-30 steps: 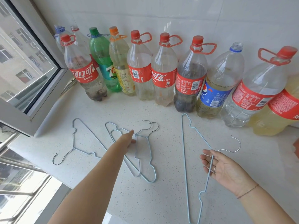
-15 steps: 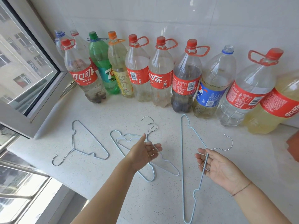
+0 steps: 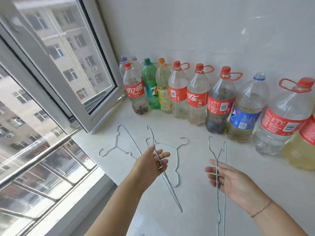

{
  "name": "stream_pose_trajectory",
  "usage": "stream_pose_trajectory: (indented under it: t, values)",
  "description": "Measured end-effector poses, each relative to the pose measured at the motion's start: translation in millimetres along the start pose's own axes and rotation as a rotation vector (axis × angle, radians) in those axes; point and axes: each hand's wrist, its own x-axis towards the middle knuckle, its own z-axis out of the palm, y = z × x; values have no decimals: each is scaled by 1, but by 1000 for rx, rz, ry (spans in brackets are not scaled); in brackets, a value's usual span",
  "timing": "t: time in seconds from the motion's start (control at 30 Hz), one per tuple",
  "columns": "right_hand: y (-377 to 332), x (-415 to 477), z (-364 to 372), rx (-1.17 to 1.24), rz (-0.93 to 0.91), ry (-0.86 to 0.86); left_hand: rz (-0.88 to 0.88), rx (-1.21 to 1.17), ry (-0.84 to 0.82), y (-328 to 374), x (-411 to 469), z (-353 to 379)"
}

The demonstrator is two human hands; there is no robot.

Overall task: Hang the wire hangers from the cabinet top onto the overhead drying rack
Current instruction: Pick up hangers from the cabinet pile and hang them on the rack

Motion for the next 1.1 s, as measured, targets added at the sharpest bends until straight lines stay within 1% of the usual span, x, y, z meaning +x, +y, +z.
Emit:
stream_pose_trajectory:
  t: [0.1, 0.3, 0.43, 0.53, 0.67, 0.8, 0.9, 1.0, 1.1]
  values:
    - [-12, -30, 23, -56, -14, -155, 97, -14, 6, 11, -55, -10]
    - [-30, -93, 96, -220, -14, -492, 345, 73, 70, 38, -176, -30]
    - [-35, -137, 169, -320, -1, -701, 535, 108, 165, 61, -258, -44]
    - [-36, -171, 228, -353, 4, -855, 664, 102, 229, 79, -312, -57]
    - [-35, -212, 303, -436, -52, -1044, 807, 62, 298, 102, -371, -75]
    - [-36, -246, 371, -472, -151, -1141, 918, 31, 327, 133, -406, -82]
    - [-40, -263, 410, -466, -222, -1213, 985, -62, 341, 159, -418, -81]
    - [-46, -272, 442, -505, -310, -1216, 1024, -153, 350, 187, -426, -81]
    - [-52, -273, 467, -497, -345, -1192, 1036, -208, 420, 217, -427, -88]
